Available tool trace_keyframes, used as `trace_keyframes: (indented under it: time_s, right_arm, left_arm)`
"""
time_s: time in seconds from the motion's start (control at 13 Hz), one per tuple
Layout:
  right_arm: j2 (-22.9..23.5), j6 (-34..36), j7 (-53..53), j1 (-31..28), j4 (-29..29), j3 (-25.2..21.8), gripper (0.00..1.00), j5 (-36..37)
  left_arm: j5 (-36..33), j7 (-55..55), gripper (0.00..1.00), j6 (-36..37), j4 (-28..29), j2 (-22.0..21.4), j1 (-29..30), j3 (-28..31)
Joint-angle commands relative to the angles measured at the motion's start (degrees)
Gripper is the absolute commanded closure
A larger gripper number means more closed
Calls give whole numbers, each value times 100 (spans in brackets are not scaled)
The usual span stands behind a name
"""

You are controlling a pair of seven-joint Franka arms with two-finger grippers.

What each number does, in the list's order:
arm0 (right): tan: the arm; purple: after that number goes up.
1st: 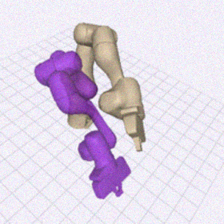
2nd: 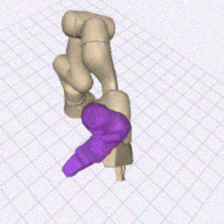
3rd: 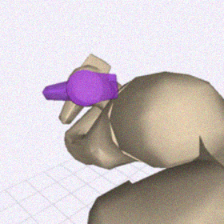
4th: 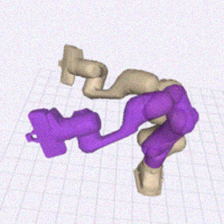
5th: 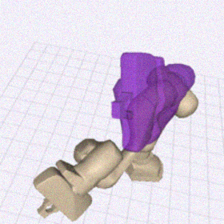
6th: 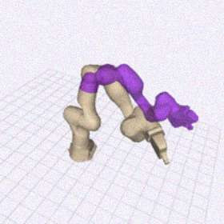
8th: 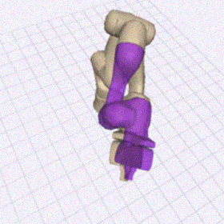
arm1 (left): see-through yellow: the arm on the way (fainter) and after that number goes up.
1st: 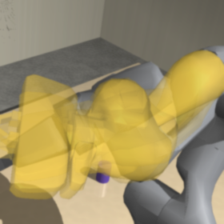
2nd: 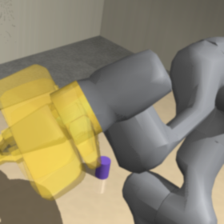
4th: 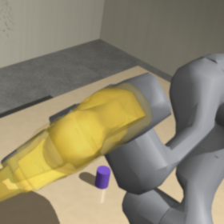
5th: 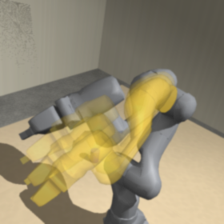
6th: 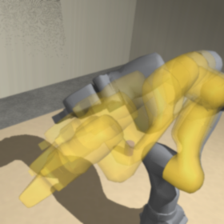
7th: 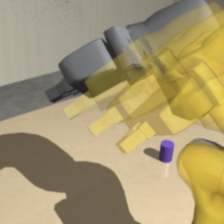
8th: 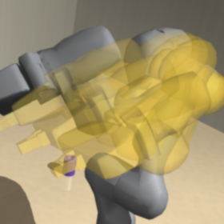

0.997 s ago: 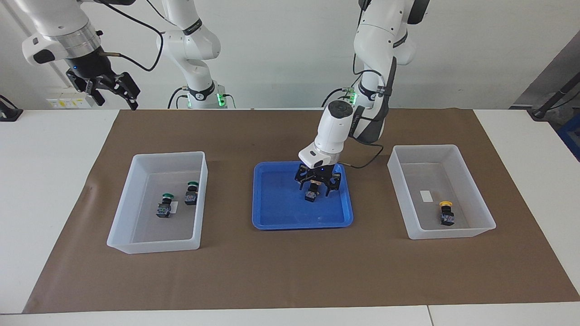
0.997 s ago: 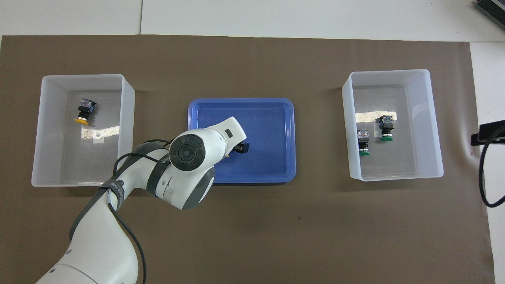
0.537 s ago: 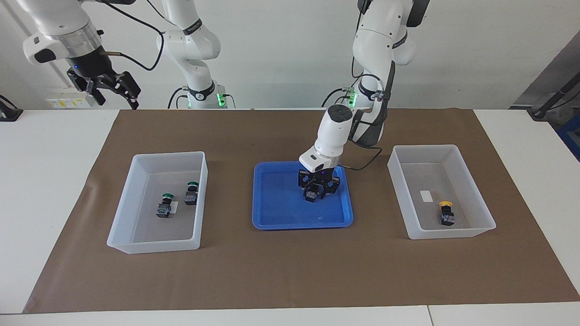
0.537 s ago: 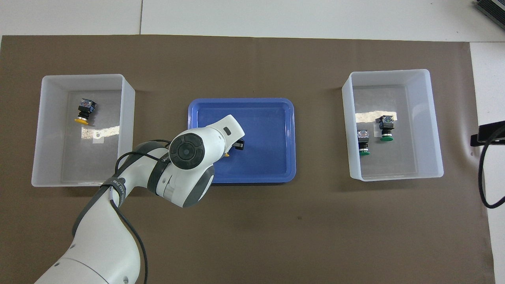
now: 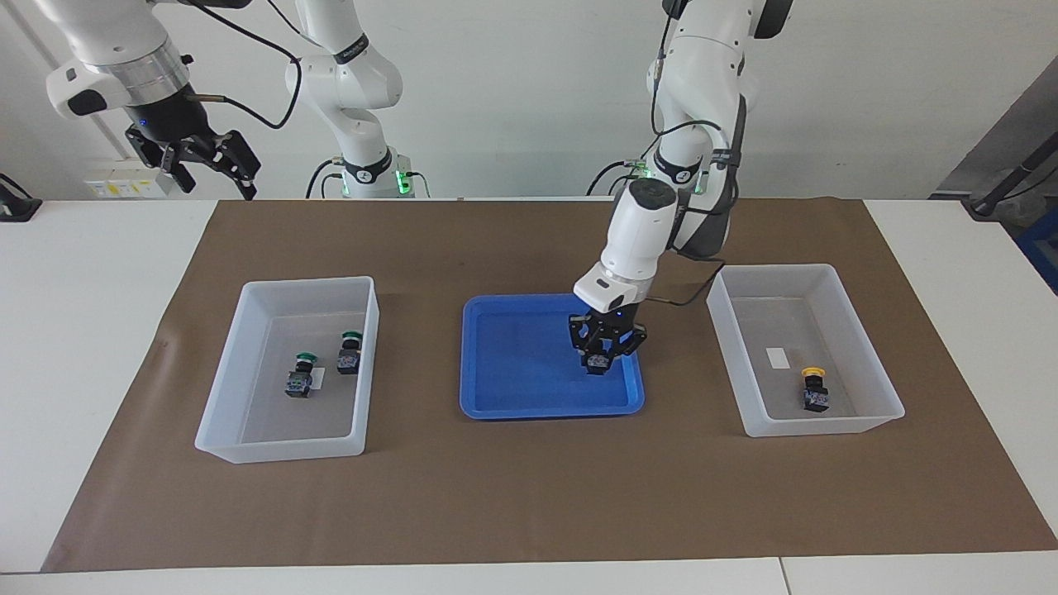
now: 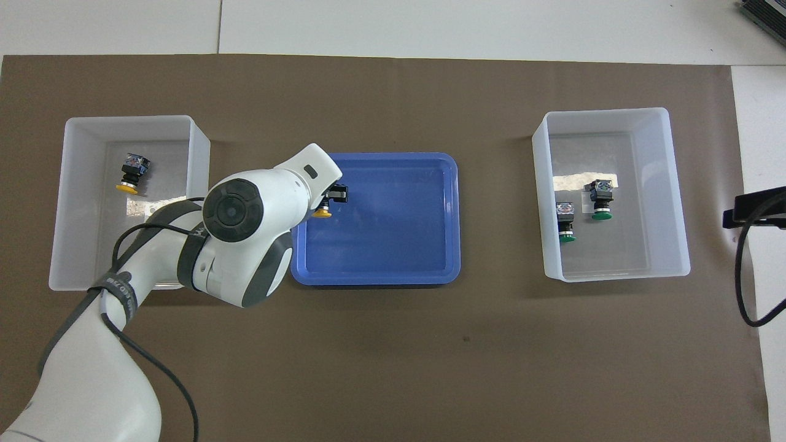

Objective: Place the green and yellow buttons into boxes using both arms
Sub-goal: 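Carry the yellow button with the left gripper into the nearby clear box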

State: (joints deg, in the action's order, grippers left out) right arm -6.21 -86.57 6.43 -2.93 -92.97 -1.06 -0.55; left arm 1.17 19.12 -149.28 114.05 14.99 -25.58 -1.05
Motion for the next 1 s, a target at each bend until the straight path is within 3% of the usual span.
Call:
trace_keyframes:
  time_s: [0.0, 0.31, 0.38, 0.61, 0.92]
  right_arm:
    - [-135, 0, 104, 275, -133, -43, 0, 143]
    - [-126, -9, 104, 642, -142, -333, 0, 125]
    - [-135, 0, 113, 818, -142, -429, 0, 177]
    - [-152, -9, 69, 636, -133, -447, 0, 108]
    - [-152, -9, 69, 670, -133, -421, 0, 99]
  left_arm:
    - [-82, 13, 100, 320, 100, -548, 394, -27]
    - [-90, -48, 100, 417, -259, -559, 1316, -35]
    - [-90, -431, 100, 399, -338, -532, 1588, -35]
    - [-38, -1672, 100, 286, -339, -470, 2301, -44]
    - [-29, -2946, 100, 66, -330, -199, 2689, -44]
